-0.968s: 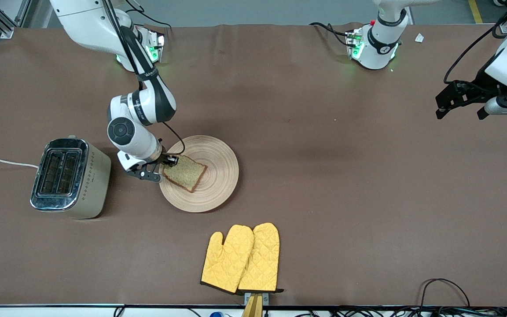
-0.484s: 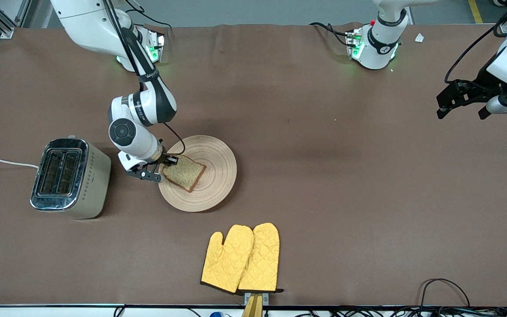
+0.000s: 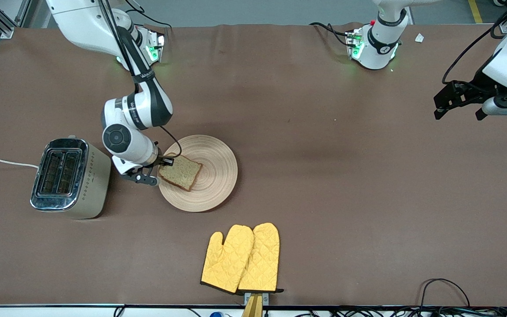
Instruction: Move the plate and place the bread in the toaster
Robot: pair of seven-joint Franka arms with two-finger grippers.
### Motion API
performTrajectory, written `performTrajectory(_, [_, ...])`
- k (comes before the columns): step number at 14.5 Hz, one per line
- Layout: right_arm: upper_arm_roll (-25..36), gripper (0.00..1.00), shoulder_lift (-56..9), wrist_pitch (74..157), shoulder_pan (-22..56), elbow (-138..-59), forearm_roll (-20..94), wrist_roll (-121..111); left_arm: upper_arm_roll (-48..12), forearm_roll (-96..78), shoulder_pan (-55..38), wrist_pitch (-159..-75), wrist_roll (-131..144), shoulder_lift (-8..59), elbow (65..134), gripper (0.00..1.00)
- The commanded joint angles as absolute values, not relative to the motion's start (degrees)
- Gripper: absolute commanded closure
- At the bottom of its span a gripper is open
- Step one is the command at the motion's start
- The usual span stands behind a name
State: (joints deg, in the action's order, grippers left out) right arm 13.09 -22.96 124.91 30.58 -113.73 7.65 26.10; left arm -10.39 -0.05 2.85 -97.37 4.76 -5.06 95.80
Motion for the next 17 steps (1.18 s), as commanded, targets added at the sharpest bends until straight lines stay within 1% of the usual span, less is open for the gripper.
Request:
performTrajectory(1, [13.4,0.99,-21.9,116.3,30.1,-109.3,6.2,26.3,-10.3,-0.8,3.2,-97.2,4.5,-4.5,95.0,0.0])
performTrajectory(3, [14.6,0.99,-20.4,107.7,30.1,-104.4,4.1,26.0,-10.1,-0.8,3.2,-97.2,4.4,-4.5,95.0,0.0])
performTrajectory(5, [14.9,0.99,-20.4,96.4,30.1,-96.2,-3.3,26.1,-10.1,-0.8,3.1,-97.2,4.5,-4.4,94.9,0.0])
performTrajectory(7, [15.0,0.99,-20.3,89.2,30.0,-90.2,-7.4,25.0,-10.1,-0.7,3.1,-97.2,4.5,-4.4,94.9,0.0])
performTrajectory(9, [15.0,0.99,-20.3,84.5,29.5,-86.9,-15.0,22.0,-10.1,-0.7,3.1,-97.2,4.4,-4.5,94.9,0.0])
performTrajectory(12, [14.9,1.0,-20.6,83.8,29.8,-86.9,-26.4,16.3,-10.1,-0.8,3.1,-97.2,4.4,-4.5,95.0,0.0])
performTrajectory(17, [14.9,1.0,-21.3,83.9,30.0,-87.5,-41.4,9.9,-10.1,-0.8,3.1,-97.2,4.4,-4.5,94.9,0.0])
